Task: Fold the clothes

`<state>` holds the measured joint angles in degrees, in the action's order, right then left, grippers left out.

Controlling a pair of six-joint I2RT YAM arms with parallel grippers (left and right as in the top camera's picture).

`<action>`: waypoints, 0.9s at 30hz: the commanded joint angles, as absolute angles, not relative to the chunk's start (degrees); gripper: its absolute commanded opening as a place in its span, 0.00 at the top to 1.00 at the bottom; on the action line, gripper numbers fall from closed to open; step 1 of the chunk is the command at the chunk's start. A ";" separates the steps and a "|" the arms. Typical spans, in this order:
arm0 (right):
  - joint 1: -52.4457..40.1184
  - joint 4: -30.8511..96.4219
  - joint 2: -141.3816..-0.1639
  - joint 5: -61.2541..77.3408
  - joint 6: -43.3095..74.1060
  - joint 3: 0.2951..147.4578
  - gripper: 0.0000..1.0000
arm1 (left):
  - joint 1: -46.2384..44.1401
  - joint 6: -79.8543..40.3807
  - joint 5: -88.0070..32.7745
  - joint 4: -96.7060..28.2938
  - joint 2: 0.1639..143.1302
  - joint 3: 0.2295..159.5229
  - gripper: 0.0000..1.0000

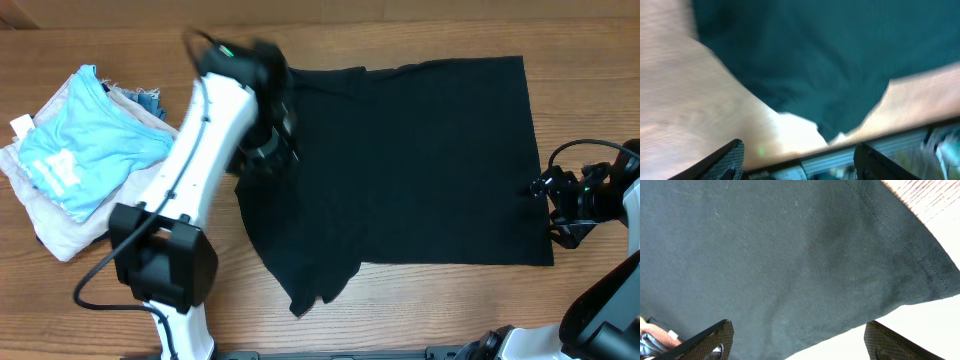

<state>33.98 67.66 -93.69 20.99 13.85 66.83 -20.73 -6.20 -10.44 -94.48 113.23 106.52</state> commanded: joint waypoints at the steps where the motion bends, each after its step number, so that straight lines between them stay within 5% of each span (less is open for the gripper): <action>1: 33.82 67.55 -92.27 21.06 13.45 68.27 0.11 | -30.24 -10.17 -15.55 -90.26 108.07 93.34 0.23; 10: 33.82 68.05 -92.40 18.96 13.69 68.25 0.00 | -38.59 -14.24 -25.58 -79.18 107.22 71.64 0.28; 17: 33.82 67.88 -92.40 18.96 13.69 68.23 0.00 | -42.39 -18.13 -12.47 -75.26 107.07 66.94 0.25; 22: 33.82 67.85 -92.40 18.98 13.67 68.23 0.00 | -42.39 -19.33 -9.89 -70.02 107.09 63.33 0.34; 27: 33.82 67.79 -92.40 19.11 13.67 68.23 0.01 | -42.35 -19.77 -10.39 -70.52 107.04 62.98 0.80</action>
